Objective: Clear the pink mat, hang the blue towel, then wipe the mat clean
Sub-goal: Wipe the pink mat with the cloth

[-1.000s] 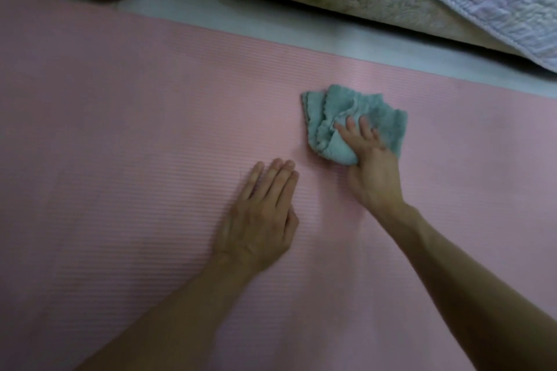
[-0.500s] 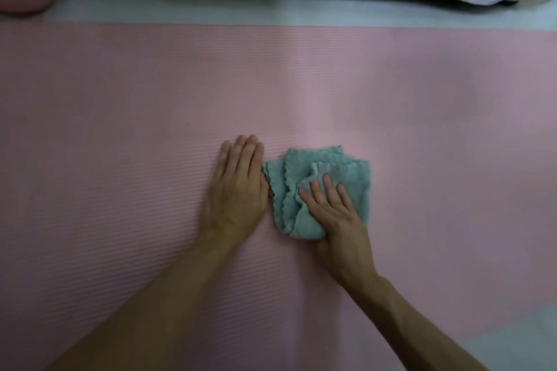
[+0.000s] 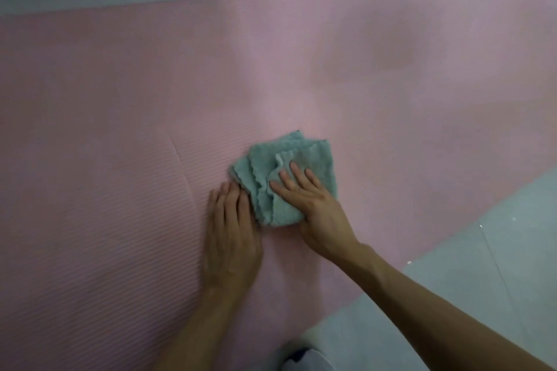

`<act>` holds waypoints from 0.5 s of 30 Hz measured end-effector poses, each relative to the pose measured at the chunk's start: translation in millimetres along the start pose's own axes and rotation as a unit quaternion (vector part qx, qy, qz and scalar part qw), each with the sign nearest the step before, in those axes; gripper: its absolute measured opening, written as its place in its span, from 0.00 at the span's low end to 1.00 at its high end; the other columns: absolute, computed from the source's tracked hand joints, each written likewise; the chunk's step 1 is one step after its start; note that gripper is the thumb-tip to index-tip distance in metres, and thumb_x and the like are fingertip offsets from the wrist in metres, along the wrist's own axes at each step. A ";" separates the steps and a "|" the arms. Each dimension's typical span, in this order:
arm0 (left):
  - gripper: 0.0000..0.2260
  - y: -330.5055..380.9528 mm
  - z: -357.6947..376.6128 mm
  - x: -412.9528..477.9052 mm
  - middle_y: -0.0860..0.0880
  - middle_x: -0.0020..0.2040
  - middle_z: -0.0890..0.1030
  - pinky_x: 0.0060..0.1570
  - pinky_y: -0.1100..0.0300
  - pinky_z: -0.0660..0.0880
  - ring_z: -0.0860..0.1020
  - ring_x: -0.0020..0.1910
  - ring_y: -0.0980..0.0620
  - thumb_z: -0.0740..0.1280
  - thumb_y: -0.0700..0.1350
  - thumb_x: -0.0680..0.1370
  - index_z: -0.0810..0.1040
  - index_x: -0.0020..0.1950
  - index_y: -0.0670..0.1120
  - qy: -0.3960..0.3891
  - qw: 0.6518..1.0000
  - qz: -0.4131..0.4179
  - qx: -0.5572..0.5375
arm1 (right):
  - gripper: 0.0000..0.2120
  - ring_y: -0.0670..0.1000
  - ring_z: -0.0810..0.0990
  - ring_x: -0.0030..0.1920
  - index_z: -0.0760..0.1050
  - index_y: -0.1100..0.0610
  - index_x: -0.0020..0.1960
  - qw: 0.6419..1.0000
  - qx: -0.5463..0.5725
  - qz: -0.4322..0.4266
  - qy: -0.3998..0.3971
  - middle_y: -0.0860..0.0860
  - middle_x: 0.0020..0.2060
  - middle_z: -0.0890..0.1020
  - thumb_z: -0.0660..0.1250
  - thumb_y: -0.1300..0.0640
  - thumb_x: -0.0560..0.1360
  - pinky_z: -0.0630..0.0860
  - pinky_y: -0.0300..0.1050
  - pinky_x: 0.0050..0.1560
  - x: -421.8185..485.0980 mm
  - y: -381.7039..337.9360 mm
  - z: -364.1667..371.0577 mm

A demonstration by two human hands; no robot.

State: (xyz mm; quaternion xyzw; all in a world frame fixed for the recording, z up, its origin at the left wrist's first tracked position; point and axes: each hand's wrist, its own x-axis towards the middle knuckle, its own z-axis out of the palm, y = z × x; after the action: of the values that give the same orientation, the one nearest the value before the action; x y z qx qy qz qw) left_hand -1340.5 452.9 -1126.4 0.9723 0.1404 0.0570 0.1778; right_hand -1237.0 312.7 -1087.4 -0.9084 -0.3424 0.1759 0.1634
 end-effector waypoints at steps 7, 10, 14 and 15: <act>0.19 1.1 -5.3 3.6 0.35 0.69 0.71 0.73 0.43 0.60 0.68 0.70 0.37 0.54 0.39 0.82 0.68 0.71 0.33 -0.008 0.999 -0.013 -0.031 | 0.36 0.53 0.60 0.76 0.72 0.53 0.71 0.999 0.014 -0.003 -0.038 0.50 0.72 0.70 0.59 0.68 0.63 0.57 0.55 0.75 -116.1 -4.3 14.6; 0.19 1.9 -3.3 3.1 0.35 0.68 0.72 0.73 0.43 0.60 0.69 0.69 0.37 0.54 0.39 0.82 0.69 0.71 0.33 -0.003 0.999 -0.014 -0.038 | 0.36 0.53 0.62 0.76 0.73 0.53 0.70 0.999 -0.006 -0.015 -0.052 0.48 0.71 0.71 0.59 0.71 0.64 0.60 0.55 0.74 -158.7 -0.9 16.0; 0.19 2.2 -2.8 2.8 0.34 0.69 0.71 0.74 0.43 0.59 0.68 0.70 0.36 0.53 0.40 0.82 0.68 0.71 0.32 -0.010 0.999 -0.016 -0.036 | 0.27 0.55 0.65 0.74 0.73 0.54 0.70 0.994 -0.055 -0.062 -0.066 0.50 0.72 0.70 0.44 0.64 0.79 0.60 0.54 0.74 -190.6 8.6 15.7; 0.20 2.0 -2.9 3.2 0.34 0.69 0.71 0.74 0.43 0.59 0.68 0.70 0.36 0.53 0.40 0.82 0.68 0.71 0.32 -0.013 0.999 -0.015 -0.034 | 0.27 0.55 0.64 0.75 0.73 0.54 0.70 0.992 -0.068 -0.080 -0.074 0.50 0.72 0.70 0.44 0.64 0.79 0.61 0.55 0.74 -192.2 13.1 16.3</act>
State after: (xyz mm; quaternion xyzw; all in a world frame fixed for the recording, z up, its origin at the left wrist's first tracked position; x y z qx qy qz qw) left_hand -1337.4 453.0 -1122.8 0.9641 0.1506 0.0468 0.2136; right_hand -1371.9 175.6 -1067.3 -0.8715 -0.4368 0.2046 0.0888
